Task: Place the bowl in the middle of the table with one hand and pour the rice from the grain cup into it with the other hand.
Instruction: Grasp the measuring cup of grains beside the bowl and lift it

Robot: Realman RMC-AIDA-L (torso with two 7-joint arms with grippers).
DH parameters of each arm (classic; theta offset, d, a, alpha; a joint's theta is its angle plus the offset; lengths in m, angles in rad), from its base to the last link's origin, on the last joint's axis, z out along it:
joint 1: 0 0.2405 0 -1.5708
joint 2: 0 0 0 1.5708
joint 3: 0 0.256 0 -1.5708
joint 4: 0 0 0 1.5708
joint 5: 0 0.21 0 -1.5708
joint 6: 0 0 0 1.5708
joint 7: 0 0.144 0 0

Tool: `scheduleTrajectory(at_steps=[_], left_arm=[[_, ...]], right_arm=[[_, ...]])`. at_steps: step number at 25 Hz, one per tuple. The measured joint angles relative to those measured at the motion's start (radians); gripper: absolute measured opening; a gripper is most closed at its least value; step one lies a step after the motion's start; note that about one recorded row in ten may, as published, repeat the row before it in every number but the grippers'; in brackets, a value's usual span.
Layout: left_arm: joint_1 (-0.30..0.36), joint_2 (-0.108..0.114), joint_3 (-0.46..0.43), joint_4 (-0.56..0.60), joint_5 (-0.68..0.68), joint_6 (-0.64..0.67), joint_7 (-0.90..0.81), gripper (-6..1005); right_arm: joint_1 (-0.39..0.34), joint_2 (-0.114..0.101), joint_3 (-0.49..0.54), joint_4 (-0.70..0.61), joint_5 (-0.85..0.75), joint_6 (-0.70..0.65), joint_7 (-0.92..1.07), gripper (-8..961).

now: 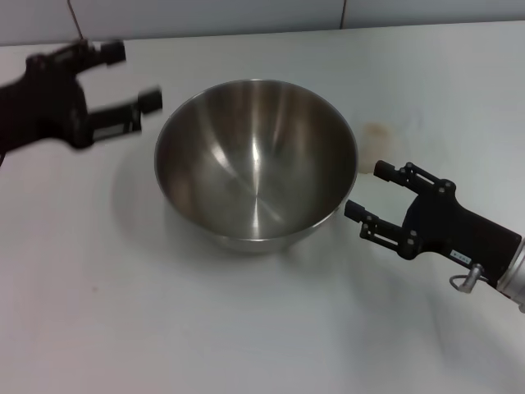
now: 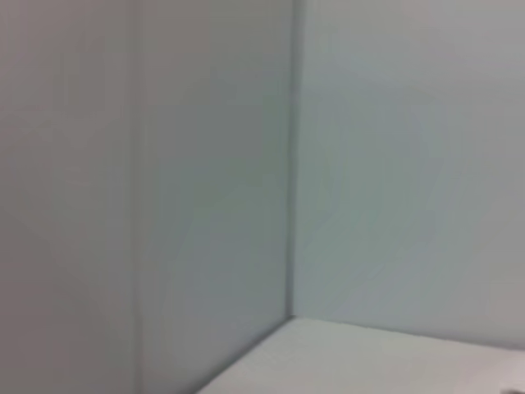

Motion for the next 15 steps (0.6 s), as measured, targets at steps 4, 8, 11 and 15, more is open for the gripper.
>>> scheduleTrajectory(at_steps=[4, 8, 11, 15], left_arm=[[0.056, 0.008, -0.025, -0.004, 0.001, 0.130, 0.118, 829], [0.077, 0.017, -0.061, -0.012, 0.001, 0.194, 0.122, 829], [0.080, 0.052, -0.062, -0.051, 0.013, 0.243, 0.086, 829], [0.060, 0.062, -0.065, -0.079, 0.076, 0.248, 0.058, 829]], right_arm=[[0.009, 0.000, 0.010, -0.005, 0.001, 0.002, 0.011, 761], [0.011, -0.001, 0.013, -0.008, 0.001, 0.003, 0.022, 760], [0.008, -0.002, 0.027, -0.011, 0.001, 0.006, 0.031, 761], [-0.002, -0.002, 0.067, -0.017, 0.001, 0.009, 0.031, 762]])
